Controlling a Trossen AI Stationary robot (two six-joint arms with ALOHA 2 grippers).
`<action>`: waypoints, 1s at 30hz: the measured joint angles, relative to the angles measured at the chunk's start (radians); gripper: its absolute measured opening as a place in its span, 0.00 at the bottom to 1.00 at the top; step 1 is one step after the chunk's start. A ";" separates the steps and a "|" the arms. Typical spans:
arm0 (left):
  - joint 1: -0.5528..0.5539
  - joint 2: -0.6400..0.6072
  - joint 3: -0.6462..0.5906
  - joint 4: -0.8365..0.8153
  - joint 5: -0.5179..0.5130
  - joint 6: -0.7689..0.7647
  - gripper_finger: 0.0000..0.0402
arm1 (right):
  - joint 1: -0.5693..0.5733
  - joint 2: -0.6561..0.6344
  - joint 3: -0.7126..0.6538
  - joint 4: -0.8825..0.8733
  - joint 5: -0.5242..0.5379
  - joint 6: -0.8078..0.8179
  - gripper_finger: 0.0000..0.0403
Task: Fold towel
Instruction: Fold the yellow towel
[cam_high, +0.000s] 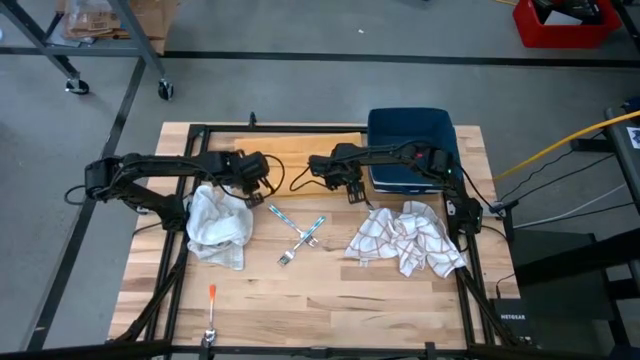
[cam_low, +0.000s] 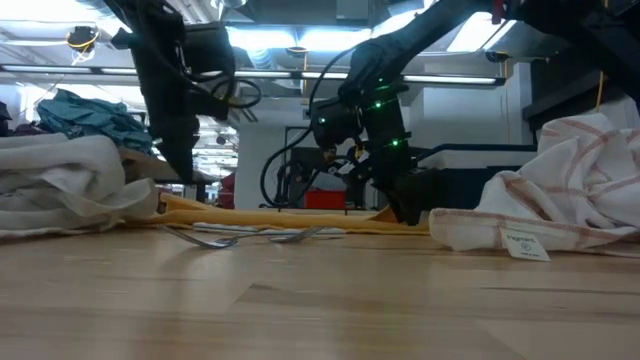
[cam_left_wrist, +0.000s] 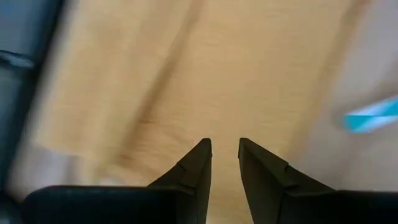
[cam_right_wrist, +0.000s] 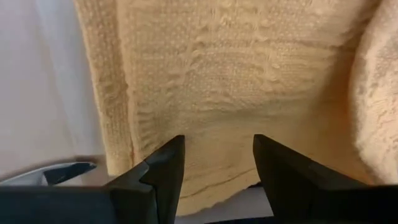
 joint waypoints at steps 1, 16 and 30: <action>0.000 0.000 0.000 0.001 -0.048 0.024 0.19 | 0.000 0.000 0.000 0.001 -0.004 0.000 0.48; 0.084 0.013 -0.103 0.246 -0.169 0.311 0.19 | 0.000 -0.003 0.002 0.014 -0.046 0.001 0.48; 0.120 0.013 -0.161 0.269 -0.158 0.440 0.19 | 0.000 -0.003 0.002 0.038 -0.065 0.000 0.48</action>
